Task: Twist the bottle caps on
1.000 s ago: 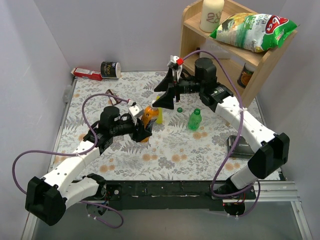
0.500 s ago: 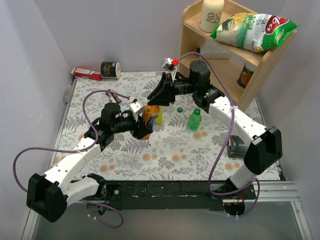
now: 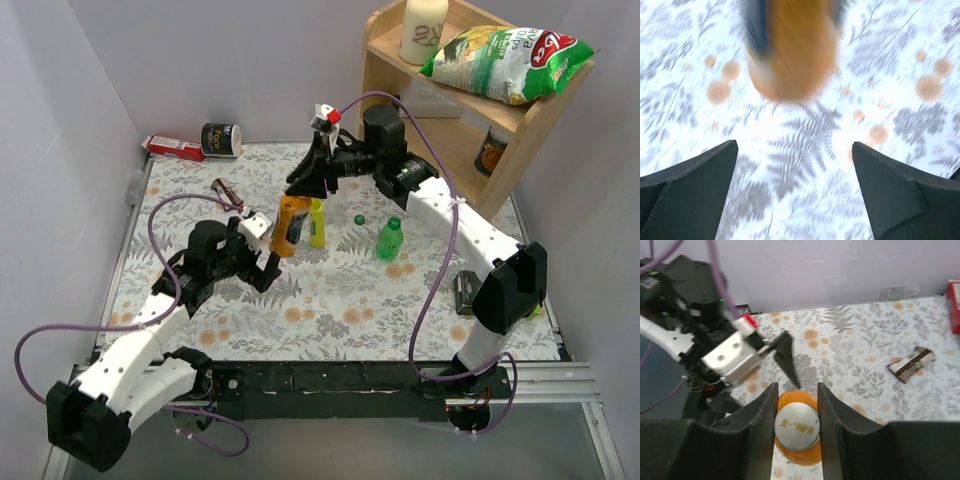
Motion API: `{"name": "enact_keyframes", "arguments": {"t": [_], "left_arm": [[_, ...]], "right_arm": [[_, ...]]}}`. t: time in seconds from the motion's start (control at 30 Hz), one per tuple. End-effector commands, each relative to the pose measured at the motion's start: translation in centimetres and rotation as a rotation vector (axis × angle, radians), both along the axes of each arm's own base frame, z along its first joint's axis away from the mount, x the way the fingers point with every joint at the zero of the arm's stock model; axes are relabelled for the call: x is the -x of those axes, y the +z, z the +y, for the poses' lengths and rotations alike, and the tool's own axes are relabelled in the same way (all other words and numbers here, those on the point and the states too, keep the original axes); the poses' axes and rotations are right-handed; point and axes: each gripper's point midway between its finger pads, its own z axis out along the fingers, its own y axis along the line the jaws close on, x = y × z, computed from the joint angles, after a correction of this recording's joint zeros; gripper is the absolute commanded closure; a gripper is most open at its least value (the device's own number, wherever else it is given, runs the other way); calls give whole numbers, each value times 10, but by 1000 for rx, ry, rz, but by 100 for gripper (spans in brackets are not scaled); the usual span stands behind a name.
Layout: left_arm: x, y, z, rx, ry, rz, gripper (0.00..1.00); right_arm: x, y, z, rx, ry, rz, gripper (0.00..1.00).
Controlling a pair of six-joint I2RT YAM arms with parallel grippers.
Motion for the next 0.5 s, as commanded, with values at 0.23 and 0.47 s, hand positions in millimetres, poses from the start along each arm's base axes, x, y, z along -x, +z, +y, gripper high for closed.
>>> {"name": "enact_keyframes", "arguments": {"t": [0.23,0.47], "left_arm": [[72,-16,99,-268,165,16,2],[70,0,116,-201,272,7,2]], "right_arm": [[-20,-12,68,126,-97,-332,99],[-26,-40,96,186,-120,-404,99]]}}
